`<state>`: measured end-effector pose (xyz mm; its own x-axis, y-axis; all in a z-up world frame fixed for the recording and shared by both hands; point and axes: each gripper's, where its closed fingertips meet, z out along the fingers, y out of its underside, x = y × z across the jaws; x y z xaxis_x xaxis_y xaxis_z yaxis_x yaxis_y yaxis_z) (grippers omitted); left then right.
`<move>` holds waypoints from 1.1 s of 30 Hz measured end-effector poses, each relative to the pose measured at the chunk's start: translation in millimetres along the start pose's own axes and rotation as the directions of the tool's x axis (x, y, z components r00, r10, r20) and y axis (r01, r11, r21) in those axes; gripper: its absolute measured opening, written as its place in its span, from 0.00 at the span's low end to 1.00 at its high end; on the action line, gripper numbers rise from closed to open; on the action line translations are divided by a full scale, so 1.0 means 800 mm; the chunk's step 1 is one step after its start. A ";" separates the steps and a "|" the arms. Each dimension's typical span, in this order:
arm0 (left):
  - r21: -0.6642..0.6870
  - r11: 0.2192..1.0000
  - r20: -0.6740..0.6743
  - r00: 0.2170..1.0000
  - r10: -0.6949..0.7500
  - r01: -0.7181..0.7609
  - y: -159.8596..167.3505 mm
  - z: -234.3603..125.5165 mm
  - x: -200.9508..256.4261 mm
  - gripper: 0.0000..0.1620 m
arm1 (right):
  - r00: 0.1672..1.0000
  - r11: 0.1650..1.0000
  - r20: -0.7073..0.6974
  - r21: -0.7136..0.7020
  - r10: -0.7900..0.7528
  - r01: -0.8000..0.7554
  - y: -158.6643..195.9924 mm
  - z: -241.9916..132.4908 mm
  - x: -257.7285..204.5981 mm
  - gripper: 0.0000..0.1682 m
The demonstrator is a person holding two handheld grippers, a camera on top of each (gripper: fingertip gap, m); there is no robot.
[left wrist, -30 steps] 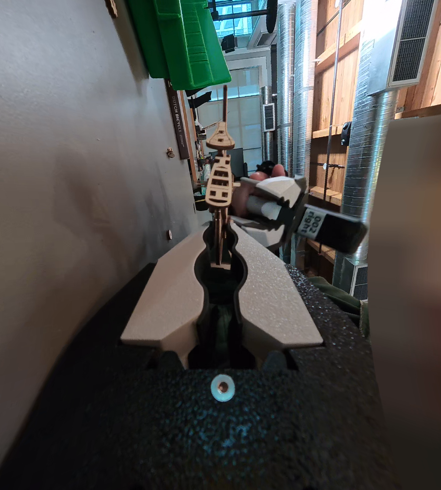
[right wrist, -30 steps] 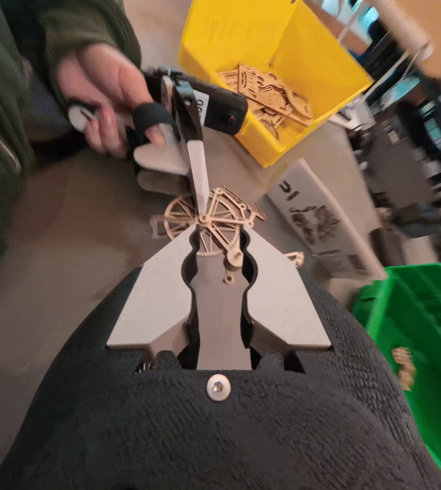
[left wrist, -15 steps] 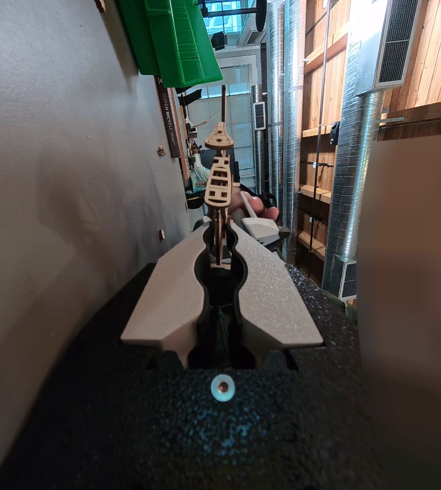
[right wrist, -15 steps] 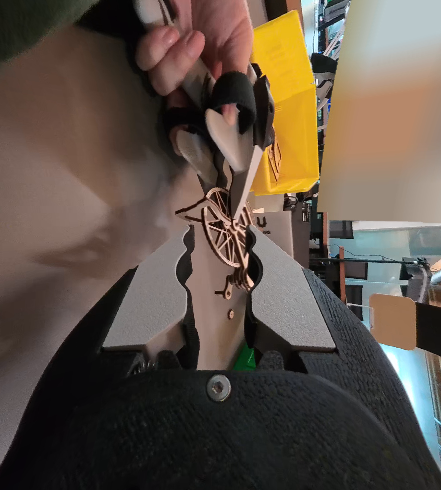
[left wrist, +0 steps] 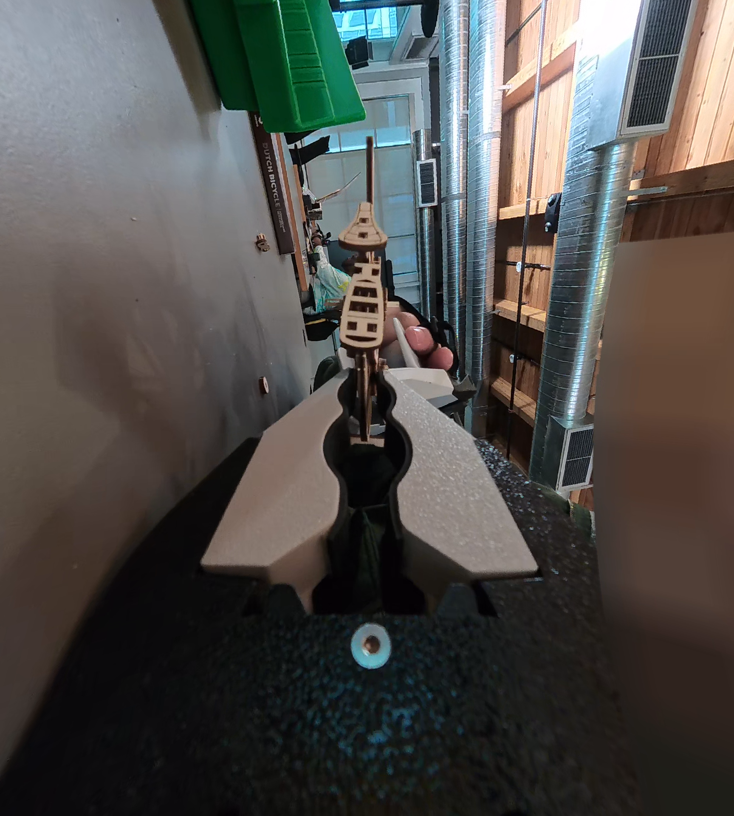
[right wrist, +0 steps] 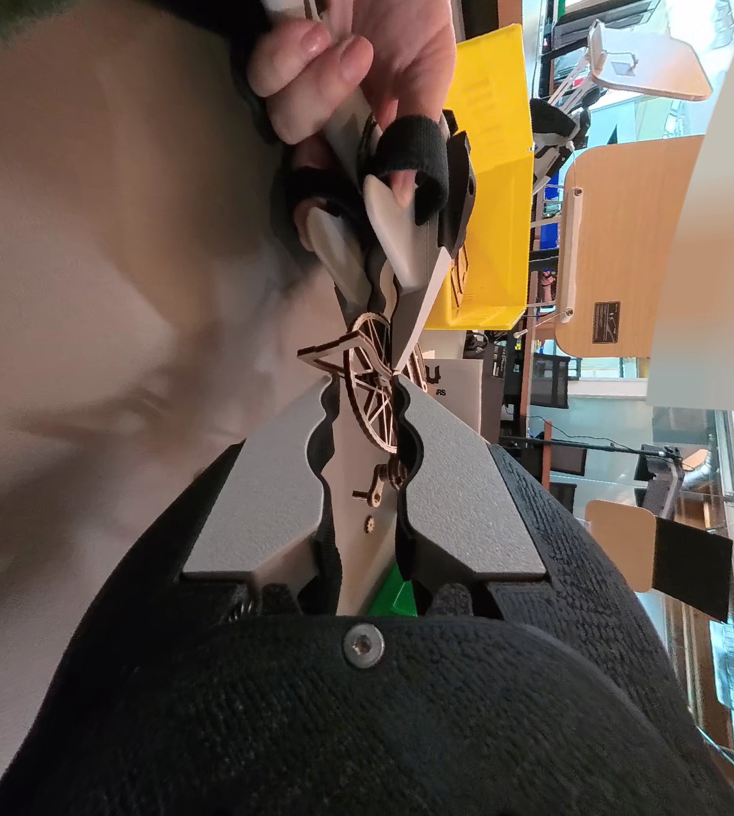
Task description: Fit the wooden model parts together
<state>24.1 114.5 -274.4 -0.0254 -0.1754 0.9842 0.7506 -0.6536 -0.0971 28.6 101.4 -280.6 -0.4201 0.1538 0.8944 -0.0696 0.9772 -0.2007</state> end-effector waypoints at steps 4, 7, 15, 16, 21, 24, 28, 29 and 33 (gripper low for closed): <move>-0.001 1.000 0.002 1.000 0.000 0.000 0.000 0.000 0.000 0.04 | 1.000 1.000 -0.001 -0.003 -0.003 0.003 0.000 0.000 0.000 0.13; 0.000 1.000 0.008 1.000 0.001 -0.001 0.000 0.000 -0.001 0.04 | 1.000 1.000 0.010 -0.008 -0.005 0.005 0.000 0.001 -0.002 0.13; 0.004 1.000 -0.015 1.000 -0.008 0.008 -0.001 0.001 0.002 0.04 | 1.000 1.000 0.002 -0.014 -0.002 0.002 -0.001 0.000 -0.001 0.14; 0.005 1.000 -0.017 1.000 -0.007 0.007 -0.001 0.001 0.002 0.04 | 1.000 1.000 0.001 -0.014 -0.002 0.002 -0.001 0.000 -0.001 0.14; 0.016 1.000 -0.068 0.998 0.013 -0.012 -0.002 0.000 0.013 0.11 | 1.000 1.000 0.003 -0.023 -0.008 0.008 0.000 -0.002 0.000 0.14; 0.011 1.000 -0.050 0.999 0.010 -0.009 -0.001 0.001 0.009 0.10 | 1.000 1.000 0.010 -0.024 -0.007 0.007 0.000 -0.002 -0.002 0.14; -0.008 1.000 -0.029 1.000 0.008 -0.008 0.002 0.003 0.005 0.05 | 1.000 1.000 -0.001 -0.012 -0.009 0.009 -0.005 -0.002 0.000 0.14; -0.006 1.000 -0.028 1.000 0.008 -0.008 0.002 0.002 0.005 0.05 | 1.000 1.000 0.002 -0.013 -0.012 0.012 -0.005 -0.002 0.000 0.14; -0.007 1.000 -0.029 1.000 -0.003 0.003 0.002 0.002 0.004 0.04 | 1.000 1.000 0.010 -0.011 -0.012 0.012 -0.006 -0.001 -0.002 0.14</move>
<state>26.3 114.3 -271.1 -0.0467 -0.1943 0.9798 0.7457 -0.6595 -0.0952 30.7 96.3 -280.7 -0.4285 0.1409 0.8925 -0.0643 0.9805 -0.1856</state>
